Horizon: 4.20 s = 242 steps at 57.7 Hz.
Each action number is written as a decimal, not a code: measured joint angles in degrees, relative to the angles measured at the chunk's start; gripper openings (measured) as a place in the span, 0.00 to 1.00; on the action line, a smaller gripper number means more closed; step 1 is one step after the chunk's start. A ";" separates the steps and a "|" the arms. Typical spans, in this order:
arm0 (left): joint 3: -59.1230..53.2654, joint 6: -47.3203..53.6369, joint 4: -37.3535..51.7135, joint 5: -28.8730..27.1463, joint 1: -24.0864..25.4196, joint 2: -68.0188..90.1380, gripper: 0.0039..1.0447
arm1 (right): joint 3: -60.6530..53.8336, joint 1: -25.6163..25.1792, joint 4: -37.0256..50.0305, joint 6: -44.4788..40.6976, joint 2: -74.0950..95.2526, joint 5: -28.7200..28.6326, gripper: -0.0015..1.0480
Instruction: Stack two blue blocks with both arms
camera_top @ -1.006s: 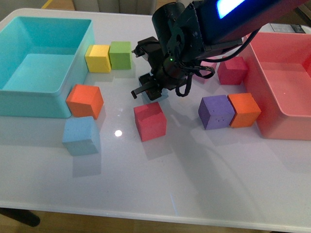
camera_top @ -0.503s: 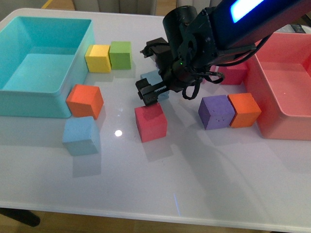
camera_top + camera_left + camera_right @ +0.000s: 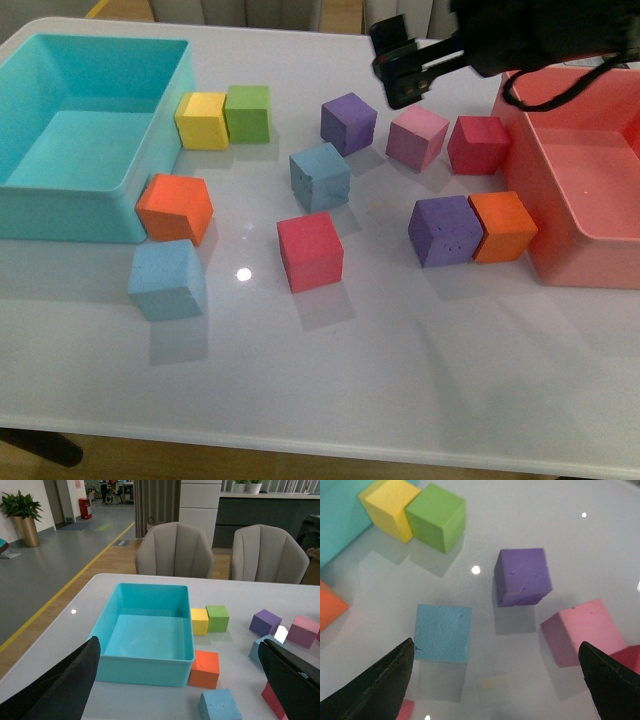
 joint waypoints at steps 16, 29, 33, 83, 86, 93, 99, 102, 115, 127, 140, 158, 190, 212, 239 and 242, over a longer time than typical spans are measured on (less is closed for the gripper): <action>0.00 0.00 0.00 -0.04 0.00 0.00 0.92 | -32.63 -6.54 36.00 10.38 -21.68 15.69 0.63; 0.02 0.02 0.00 0.02 0.00 -0.02 0.92 | -46.77 -10.32 38.99 13.62 -34.14 13.16 0.25; 0.00 0.02 0.00 0.00 0.00 -0.02 0.92 | -49.37 -11.08 38.47 13.73 -36.70 12.35 0.13; 0.02 0.02 0.00 0.00 0.00 -0.02 0.92 | -63.54 -17.84 15.30 13.90 -75.01 5.64 0.02; 0.02 0.02 0.00 0.00 0.00 -0.02 0.92 | -63.56 -17.84 13.46 13.90 -77.05 5.64 0.02; 0.00 0.02 0.00 0.00 0.00 -0.02 0.92 | -63.58 -17.84 9.01 13.90 -81.92 5.64 0.02; 0.02 0.02 0.00 0.00 0.00 -0.02 0.92 | -63.58 -17.84 4.15 13.92 -87.03 5.64 0.02; 0.00 0.02 0.00 0.00 0.00 -0.02 0.92 | -63.60 -17.84 2.49 13.90 -88.87 5.64 0.02; 0.02 0.02 0.00 0.00 0.00 -0.02 0.92 | -63.60 -17.84 -3.41 13.90 -94.92 5.64 0.02; 0.02 0.02 0.00 0.00 0.00 -0.02 0.92 | -63.60 -17.84 -7.50 13.90 -99.03 5.64 0.02; 0.00 0.02 0.00 0.00 0.00 -0.02 0.92 | -63.60 -17.84 -11.08 13.90 -102.60 5.64 0.02; 0.02 0.02 0.00 0.00 0.00 -0.02 0.92 | -63.58 -17.86 -21.62 13.90 -112.80 5.64 0.02; 12.98 6.69 -19.45 -15.19 -7.87 27.69 0.92 | -63.58 -17.86 -21.66 13.90 -112.96 5.64 0.87; 19.61 8.94 4.39 -12.68 -10.67 60.85 0.92 | -63.58 -17.86 -21.66 13.94 -112.96 5.64 0.91; 28.98 5.25 17.66 -14.69 -18.88 95.49 0.92 | -63.58 -17.86 -21.66 13.94 -112.96 5.66 0.91; 30.32 5.05 18.08 -14.82 -19.67 98.33 0.92 | -63.58 -17.86 -21.66 13.97 -112.96 5.66 0.91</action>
